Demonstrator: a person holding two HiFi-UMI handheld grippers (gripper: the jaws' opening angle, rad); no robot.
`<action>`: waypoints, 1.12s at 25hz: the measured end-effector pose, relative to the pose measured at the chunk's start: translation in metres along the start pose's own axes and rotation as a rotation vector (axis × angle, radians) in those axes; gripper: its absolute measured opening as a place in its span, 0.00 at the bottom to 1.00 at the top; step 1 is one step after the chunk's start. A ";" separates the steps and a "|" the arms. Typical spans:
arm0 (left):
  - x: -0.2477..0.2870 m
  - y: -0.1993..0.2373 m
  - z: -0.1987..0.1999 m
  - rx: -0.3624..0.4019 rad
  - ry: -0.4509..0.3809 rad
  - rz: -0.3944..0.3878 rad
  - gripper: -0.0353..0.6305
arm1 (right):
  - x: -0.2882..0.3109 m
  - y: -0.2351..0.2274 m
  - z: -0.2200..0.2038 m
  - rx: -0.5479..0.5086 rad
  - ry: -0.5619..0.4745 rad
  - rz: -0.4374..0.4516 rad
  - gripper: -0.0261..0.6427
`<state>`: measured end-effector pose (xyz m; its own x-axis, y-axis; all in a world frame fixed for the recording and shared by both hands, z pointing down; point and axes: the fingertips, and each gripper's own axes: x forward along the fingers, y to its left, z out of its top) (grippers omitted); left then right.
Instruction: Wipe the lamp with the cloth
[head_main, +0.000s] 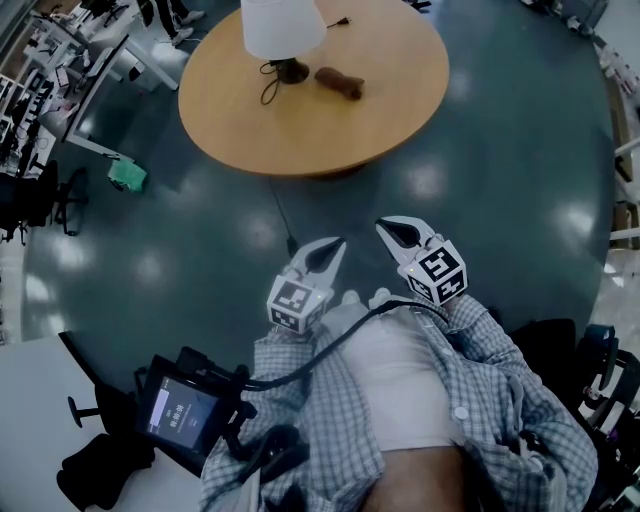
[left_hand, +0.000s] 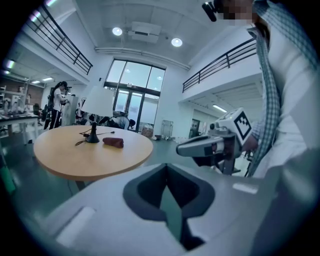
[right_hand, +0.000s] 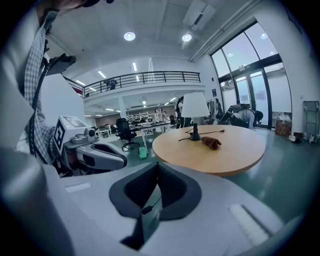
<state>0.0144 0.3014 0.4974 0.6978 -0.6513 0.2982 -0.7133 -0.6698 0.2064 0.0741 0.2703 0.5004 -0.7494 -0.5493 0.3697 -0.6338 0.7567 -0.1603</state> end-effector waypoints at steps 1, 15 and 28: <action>0.000 -0.001 0.002 -0.003 0.002 -0.001 0.06 | 0.000 0.000 0.000 -0.001 0.003 0.000 0.05; 0.009 -0.010 0.013 0.015 -0.010 0.049 0.06 | -0.014 -0.013 -0.005 -0.006 0.003 0.015 0.05; 0.037 0.005 0.012 -0.015 -0.018 0.070 0.06 | -0.005 -0.052 -0.007 0.003 0.016 -0.016 0.05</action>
<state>0.0375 0.2693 0.4983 0.6469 -0.7031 0.2953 -0.7614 -0.6168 0.1993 0.1119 0.2362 0.5135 -0.7360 -0.5556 0.3869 -0.6462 0.7469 -0.1568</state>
